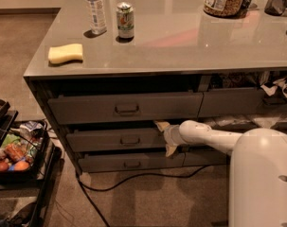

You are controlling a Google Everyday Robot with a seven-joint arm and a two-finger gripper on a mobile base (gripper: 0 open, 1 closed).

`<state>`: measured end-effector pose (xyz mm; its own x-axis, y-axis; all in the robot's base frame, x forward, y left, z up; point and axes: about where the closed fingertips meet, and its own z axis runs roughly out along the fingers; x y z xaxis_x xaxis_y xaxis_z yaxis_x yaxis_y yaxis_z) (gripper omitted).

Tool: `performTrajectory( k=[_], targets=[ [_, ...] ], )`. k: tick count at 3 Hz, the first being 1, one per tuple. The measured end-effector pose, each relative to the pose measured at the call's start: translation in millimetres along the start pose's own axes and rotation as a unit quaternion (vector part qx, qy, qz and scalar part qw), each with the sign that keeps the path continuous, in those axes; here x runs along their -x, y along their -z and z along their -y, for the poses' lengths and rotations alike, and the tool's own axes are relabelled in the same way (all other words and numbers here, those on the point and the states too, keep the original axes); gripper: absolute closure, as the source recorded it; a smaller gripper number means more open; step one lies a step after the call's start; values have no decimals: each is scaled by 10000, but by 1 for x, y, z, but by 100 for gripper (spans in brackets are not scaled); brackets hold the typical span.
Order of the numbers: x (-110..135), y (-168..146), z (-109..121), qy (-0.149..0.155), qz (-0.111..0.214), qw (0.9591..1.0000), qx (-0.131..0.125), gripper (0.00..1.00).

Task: Open middle drawer

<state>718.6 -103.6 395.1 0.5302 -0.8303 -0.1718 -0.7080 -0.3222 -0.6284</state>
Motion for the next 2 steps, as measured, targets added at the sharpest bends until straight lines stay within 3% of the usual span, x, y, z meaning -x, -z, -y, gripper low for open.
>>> performTrajectory(
  k=[1, 2],
  targets=[
    [0, -1, -1, -1, 7, 10000, 15, 0],
    [-10, -16, -2, -27, -45, 9998, 215, 0]
  ],
)
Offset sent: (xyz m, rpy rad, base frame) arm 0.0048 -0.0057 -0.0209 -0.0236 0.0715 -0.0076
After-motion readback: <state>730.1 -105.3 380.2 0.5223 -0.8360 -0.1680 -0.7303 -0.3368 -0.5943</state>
